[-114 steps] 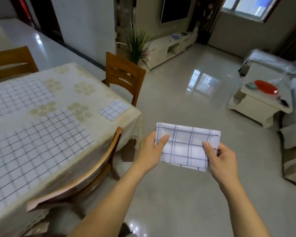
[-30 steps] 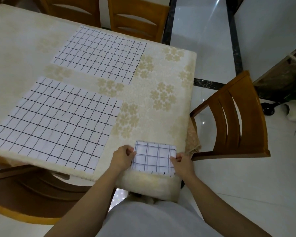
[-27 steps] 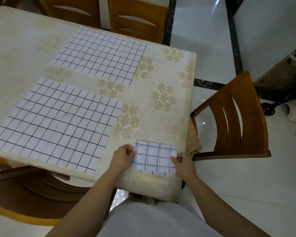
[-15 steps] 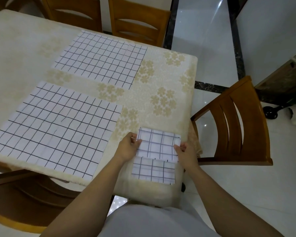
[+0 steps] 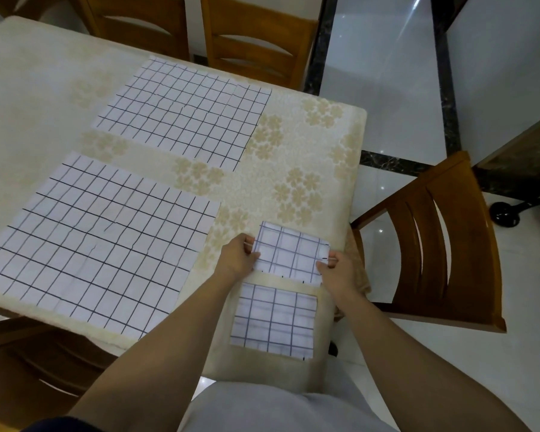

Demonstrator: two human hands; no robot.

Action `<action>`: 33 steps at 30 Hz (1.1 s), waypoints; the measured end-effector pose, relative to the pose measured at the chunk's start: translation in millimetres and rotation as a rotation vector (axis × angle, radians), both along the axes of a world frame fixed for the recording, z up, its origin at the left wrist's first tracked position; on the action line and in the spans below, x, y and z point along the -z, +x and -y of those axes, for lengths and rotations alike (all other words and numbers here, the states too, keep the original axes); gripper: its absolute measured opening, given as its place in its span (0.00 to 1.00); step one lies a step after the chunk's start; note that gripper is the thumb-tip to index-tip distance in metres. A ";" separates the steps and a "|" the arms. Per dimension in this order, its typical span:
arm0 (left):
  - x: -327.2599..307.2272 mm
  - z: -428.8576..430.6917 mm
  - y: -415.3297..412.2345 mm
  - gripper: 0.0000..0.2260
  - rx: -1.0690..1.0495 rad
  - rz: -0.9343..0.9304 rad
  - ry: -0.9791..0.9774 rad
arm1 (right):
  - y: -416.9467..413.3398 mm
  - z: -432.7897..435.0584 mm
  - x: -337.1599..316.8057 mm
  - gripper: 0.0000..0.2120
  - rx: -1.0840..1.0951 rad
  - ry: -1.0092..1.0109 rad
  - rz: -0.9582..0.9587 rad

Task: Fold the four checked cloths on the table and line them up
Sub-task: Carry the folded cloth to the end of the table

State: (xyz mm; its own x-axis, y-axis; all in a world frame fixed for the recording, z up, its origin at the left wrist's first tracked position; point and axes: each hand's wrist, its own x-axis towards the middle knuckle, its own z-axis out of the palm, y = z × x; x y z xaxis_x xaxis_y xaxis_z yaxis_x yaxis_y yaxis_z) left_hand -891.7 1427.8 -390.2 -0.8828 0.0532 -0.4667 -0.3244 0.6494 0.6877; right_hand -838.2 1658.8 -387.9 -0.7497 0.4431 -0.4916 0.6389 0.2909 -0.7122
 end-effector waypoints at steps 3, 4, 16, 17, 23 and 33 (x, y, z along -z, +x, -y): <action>3.7 -0.3 -3.9 0.11 -0.011 -0.019 -0.039 | -4.4 -3.8 3.8 0.11 -0.009 0.016 0.018; 5.4 -0.6 -4.9 0.10 -0.014 -0.013 -0.040 | -4.5 -4.6 4.3 0.12 -0.017 0.025 0.025; 8.5 -3.3 -1.2 0.13 0.040 0.087 -0.054 | -39.2 -2.2 -19.2 0.13 -0.099 0.116 -0.021; 7.6 -3.9 -1.5 0.14 0.041 0.091 -0.054 | -43.8 -2.3 -19.1 0.13 -0.099 0.114 -0.024; 4.0 -10.0 -3.0 0.12 0.023 0.123 -0.062 | -49.3 -7.5 -14.0 0.20 -0.154 0.171 -0.018; -6.0 -52.9 -4.3 0.15 0.156 -0.525 -0.280 | -52.3 29.4 -12.3 0.29 -0.918 0.699 -0.183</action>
State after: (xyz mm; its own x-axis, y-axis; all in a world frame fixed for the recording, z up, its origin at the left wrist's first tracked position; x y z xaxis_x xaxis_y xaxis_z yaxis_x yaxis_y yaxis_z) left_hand -896.0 1480.7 -384.1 -0.9903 0.1386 0.0136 0.1250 0.8411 0.5263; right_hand -890.5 1629.4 -375.5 -0.9635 -0.1705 -0.2063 -0.1103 0.9553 -0.2744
